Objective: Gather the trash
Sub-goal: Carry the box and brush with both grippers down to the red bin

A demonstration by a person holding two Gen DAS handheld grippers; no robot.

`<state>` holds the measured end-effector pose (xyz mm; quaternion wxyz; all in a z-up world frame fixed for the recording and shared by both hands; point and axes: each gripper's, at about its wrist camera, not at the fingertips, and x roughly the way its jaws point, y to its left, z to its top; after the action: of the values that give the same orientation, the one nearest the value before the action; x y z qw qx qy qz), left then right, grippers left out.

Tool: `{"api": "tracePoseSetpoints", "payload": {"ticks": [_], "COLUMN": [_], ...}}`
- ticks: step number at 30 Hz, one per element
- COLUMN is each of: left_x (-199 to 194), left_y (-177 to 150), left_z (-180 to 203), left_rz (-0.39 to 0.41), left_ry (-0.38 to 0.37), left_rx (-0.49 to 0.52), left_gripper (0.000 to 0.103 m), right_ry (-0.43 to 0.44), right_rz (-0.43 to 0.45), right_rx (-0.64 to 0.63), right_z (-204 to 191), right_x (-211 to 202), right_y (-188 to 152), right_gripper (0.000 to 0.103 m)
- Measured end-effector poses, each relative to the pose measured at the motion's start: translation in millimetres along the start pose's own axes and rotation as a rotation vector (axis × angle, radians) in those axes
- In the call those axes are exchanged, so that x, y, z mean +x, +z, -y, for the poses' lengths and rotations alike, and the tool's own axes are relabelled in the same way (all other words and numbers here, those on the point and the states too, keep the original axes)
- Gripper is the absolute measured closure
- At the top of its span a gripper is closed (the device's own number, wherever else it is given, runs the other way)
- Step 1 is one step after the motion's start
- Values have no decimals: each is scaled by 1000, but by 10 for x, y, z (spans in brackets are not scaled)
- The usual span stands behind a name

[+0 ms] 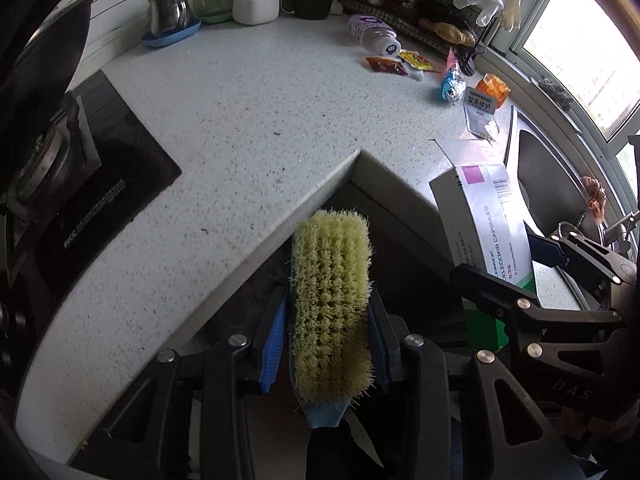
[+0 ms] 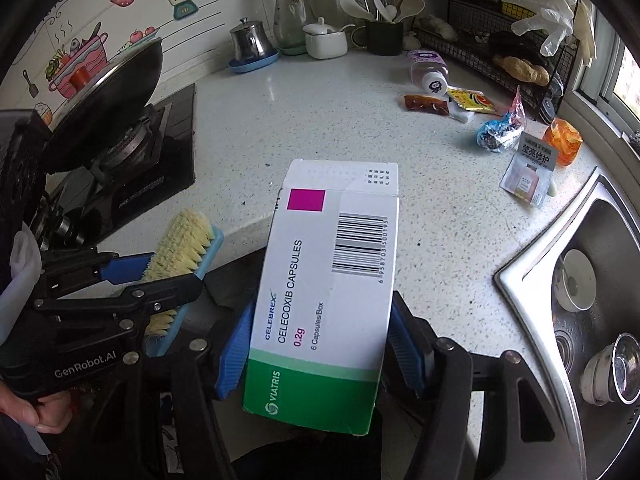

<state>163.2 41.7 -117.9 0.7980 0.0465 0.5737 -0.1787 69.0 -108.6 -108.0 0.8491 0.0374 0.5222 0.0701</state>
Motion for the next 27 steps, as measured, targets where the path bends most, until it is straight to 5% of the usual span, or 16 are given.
{"api": "tracePoseSetpoints", "payload": {"ticks": [13, 27], "left_x": [782, 2601], "left_y": [-638, -1315], "left_z": [-243, -639], "left_rz": [-122, -217], "left_ry": [3, 5], "left_rx": [-82, -91], "left_gripper": [68, 68], "right_ry": [21, 44], "right_rz": [-161, -265], "right_rx": [-48, -37], "right_z": [-100, 196], "right_x": [818, 2646], "right_y": [-633, -1412], "right_gripper": [42, 42]}}
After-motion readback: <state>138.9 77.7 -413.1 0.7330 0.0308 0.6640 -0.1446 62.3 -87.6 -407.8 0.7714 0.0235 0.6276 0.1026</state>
